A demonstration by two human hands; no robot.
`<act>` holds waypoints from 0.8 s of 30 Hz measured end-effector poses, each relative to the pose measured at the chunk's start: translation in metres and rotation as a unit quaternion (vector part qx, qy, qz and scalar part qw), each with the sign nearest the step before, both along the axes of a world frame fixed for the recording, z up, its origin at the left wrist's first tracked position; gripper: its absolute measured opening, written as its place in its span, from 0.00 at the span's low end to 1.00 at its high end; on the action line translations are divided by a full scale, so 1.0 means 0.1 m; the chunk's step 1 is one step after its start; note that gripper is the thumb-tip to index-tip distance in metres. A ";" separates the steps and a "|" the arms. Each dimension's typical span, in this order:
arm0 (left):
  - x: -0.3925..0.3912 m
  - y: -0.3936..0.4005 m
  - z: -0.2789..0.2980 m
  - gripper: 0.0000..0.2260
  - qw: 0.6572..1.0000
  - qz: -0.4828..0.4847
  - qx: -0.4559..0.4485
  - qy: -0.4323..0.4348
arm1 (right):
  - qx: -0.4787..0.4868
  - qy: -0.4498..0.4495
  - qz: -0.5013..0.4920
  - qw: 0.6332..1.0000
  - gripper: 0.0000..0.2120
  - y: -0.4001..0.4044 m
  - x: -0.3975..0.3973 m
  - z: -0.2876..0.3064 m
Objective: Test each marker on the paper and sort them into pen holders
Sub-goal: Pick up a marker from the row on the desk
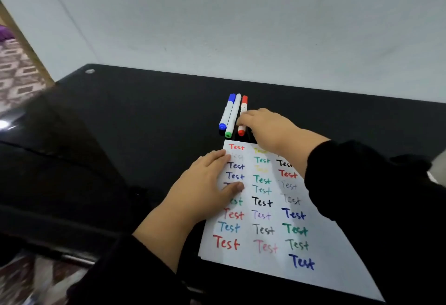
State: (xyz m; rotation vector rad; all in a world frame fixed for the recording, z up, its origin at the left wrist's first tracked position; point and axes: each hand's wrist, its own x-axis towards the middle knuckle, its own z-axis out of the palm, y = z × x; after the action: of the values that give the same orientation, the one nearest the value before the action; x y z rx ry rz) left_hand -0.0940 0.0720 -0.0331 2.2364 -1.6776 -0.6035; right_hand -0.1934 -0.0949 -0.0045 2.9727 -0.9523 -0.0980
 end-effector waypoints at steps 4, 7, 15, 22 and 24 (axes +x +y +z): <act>0.00 0.00 -0.01 0.31 1.000 0.000 0.000 -0.002 | -0.030 0.005 0.043 0.999 0.19 -0.04 -0.02 -0.03; 0.01 0.00 -0.03 0.31 1.000 0.000 0.002 -0.004 | -0.049 0.030 0.066 0.996 0.21 -0.06 -0.06 -0.03; -0.02 0.00 0.03 0.31 1.000 0.003 0.018 -0.010 | 0.005 -0.282 -0.042 0.959 0.09 0.24 -0.40 -0.04; -0.17 0.13 0.18 0.31 0.999 0.032 -0.026 0.030 | 0.222 -0.607 -0.221 0.730 0.09 0.99 -0.75 0.03; -0.27 0.20 0.24 0.31 0.996 0.033 -0.054 0.060 | 0.252 -0.638 -0.247 0.685 0.07 1.15 -0.85 0.07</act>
State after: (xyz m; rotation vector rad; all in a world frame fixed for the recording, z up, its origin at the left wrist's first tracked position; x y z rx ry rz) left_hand -0.1213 0.0915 -0.0091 2.1277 -1.5354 -0.6033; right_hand -0.2783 0.0196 0.0029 2.6895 -1.9852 2.2754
